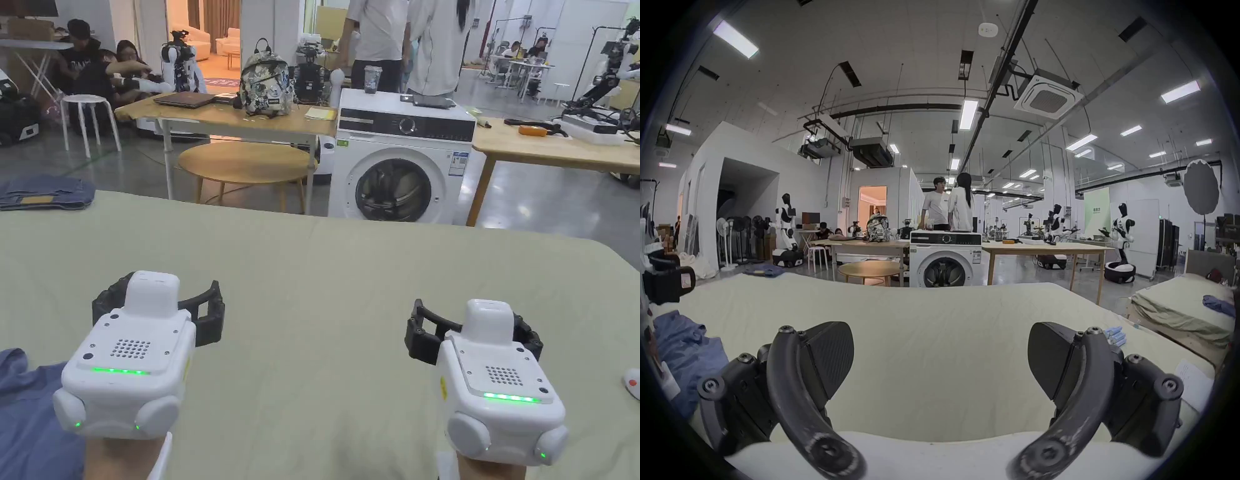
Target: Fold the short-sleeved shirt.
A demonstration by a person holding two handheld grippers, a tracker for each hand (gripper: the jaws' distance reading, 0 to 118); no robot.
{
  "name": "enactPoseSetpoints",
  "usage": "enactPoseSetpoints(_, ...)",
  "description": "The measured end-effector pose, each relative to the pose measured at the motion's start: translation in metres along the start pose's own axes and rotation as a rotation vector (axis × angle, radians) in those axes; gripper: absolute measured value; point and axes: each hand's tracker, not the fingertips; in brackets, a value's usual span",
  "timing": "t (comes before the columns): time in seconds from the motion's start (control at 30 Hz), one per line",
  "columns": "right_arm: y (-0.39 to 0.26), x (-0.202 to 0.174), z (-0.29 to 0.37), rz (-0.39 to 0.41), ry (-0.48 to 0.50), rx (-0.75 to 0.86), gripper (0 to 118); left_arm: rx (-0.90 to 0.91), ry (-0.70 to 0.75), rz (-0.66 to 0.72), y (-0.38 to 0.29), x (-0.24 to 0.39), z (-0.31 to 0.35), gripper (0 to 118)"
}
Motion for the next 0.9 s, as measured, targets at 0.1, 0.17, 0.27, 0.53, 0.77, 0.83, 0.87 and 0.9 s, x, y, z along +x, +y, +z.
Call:
enactPoseSetpoints(0.1, -0.001, -0.002, -0.001, 0.041, -0.017, -0.024, 109, -0.014, -0.006, 0.008, -0.001, -0.002, 0.0, 97)
enactPoseSetpoints(0.17, 0.001, 0.005, 0.0, -0.091, -0.002, -0.027, 109, -0.023, -0.034, 0.149, 0.001, -0.013, 0.001, 97)
enactPoseSetpoints(0.27, 0.007, 0.024, 0.001, -0.439, 0.021, -0.044, 109, -0.023, -0.082, 0.527, 0.002, -0.039, 0.0, 97)
enactPoseSetpoints(0.53, 0.021, 0.002, -0.005, 0.134, -0.021, -0.016, 109, -0.017, 0.021, -0.224, 0.025, 0.001, 0.003, 97)
enactPoseSetpoints(0.77, -0.011, -0.028, 0.005, 1.281, -0.062, 0.213, 109, 0.082, 0.13, -1.16, -0.01, 0.033, -0.005, 96)
enactPoseSetpoints(0.83, -0.021, -0.024, -0.005, 1.368, -0.057, 0.233, 109, 0.103, 0.128, -1.23, -0.016, 0.034, -0.005, 96)
enactPoseSetpoints(0.87, -0.022, -0.024, -0.005, 1.382, -0.062, 0.243, 109, 0.107, 0.116, -1.213, -0.019, 0.031, -0.007, 96)
enactPoseSetpoints(0.9, -0.024, -0.024, -0.005, 1.385, -0.071, 0.249, 109, 0.101, 0.113, -1.19, -0.021, 0.028, -0.01, 96)
